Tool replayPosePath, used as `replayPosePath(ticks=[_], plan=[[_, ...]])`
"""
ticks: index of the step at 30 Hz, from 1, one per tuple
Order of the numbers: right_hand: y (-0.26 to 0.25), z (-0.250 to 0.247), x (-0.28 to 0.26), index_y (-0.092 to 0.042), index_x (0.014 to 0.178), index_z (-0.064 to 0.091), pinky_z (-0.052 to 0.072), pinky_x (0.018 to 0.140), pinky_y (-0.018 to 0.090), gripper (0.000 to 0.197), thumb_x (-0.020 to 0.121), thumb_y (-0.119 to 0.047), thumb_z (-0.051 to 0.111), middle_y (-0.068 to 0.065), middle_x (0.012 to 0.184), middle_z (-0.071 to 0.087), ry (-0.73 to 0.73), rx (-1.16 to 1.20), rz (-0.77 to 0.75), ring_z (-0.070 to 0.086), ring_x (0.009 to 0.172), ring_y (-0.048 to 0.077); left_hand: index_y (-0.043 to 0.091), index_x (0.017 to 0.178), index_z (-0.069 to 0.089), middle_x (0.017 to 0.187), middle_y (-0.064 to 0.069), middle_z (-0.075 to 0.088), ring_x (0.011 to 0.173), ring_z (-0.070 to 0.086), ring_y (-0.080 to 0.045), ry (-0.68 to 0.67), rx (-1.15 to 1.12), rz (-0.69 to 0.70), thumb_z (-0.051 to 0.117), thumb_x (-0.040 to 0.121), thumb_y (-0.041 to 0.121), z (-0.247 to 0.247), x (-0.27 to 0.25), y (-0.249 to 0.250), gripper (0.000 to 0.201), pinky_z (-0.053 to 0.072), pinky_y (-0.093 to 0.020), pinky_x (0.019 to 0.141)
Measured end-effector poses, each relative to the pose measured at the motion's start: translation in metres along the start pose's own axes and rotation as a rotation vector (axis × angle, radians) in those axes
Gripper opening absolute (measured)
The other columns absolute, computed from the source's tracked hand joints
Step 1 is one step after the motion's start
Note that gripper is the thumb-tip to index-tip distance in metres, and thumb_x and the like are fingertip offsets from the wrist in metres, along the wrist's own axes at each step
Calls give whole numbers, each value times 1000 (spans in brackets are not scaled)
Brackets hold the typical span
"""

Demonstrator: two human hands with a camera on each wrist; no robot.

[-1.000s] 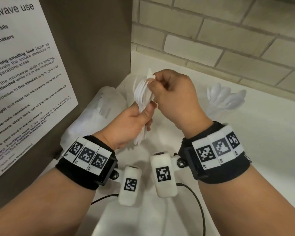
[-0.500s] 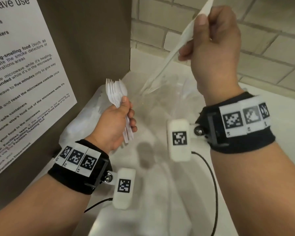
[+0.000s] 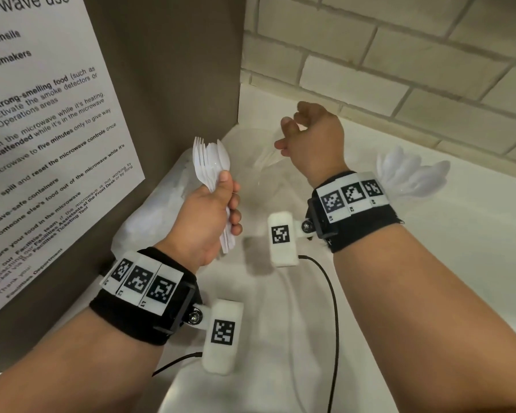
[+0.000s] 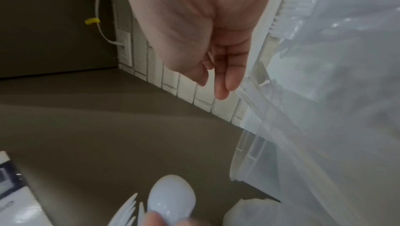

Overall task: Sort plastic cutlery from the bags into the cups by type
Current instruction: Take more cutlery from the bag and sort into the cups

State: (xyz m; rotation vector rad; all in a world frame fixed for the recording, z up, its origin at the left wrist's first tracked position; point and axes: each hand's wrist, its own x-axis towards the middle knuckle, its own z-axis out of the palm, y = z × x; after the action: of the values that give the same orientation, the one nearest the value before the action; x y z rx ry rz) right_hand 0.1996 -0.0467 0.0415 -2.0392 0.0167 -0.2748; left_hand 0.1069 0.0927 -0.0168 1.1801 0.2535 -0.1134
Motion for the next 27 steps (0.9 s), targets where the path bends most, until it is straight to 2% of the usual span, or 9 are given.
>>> replayPosePath(ticks=[2,9,15,19,22,24,25,26,27], plan=[[-2,-8,-5,-9,135,48,57,83,36,42,95,-19,54,7,130,59,22,-74,-50,73,72,17,14,85,52,62,3,44,46,40,-10,-23,12,-5,43,99,41,2,-1,-1,31,37,-25,44],[-22,-31,-41,-22,102,68,48,69,20,14,88,-22,64,-16,79,62,-110,-140,-242,59,59,-1,13,89,56,62,3,42,49,36,-10,-221,120,22,42,100,36,22,-11,-4,29,35,-24,49],[-28,-48,-58,-30,130,53,39,60,11,70,68,-43,82,-10,77,52,-413,-369,-308,49,57,-2,15,108,54,71,-9,35,55,30,-13,-271,415,77,47,99,32,30,-10,-7,20,31,-31,53],[-26,-56,-56,-27,112,65,32,59,6,44,72,-40,79,-14,75,44,-383,-463,-338,45,65,-1,23,97,57,69,-7,37,56,33,-15,-330,489,88,49,95,46,27,-12,-9,24,31,-36,57],[-22,-59,-54,-28,97,67,32,62,3,29,73,-39,79,-12,85,44,-386,-474,-317,45,68,-6,25,103,56,68,13,33,53,37,-19,-374,533,104,44,98,39,30,-16,-9,19,39,-43,61],[-21,-61,-55,-28,92,64,32,61,1,23,75,-36,78,-16,87,46,-414,-462,-311,47,65,-15,26,117,53,74,22,24,59,60,-17,-385,554,115,45,99,37,32,-17,-8,23,47,-52,74],[-22,-62,-55,-25,90,64,32,60,1,20,77,-34,77,-18,82,48,-421,-451,-314,47,63,-20,27,116,52,72,25,24,73,49,10,-409,550,125,48,98,39,31,-17,-8,23,49,-49,70],[-22,-64,-55,-22,88,64,32,59,0,17,79,-30,76,-19,75,48,-422,-434,-315,47,62,-22,27,111,53,67,25,28,50,43,2,-437,530,125,51,94,44,31,-16,-9,24,46,-41,57],[-22,-65,-55,-18,87,66,33,58,1,14,81,-26,75,-20,68,48,-418,-409,-309,48,60,-21,26,107,53,66,21,36,51,25,-12,-459,499,112,53,89,50,30,-16,-9,29,35,-33,50]])
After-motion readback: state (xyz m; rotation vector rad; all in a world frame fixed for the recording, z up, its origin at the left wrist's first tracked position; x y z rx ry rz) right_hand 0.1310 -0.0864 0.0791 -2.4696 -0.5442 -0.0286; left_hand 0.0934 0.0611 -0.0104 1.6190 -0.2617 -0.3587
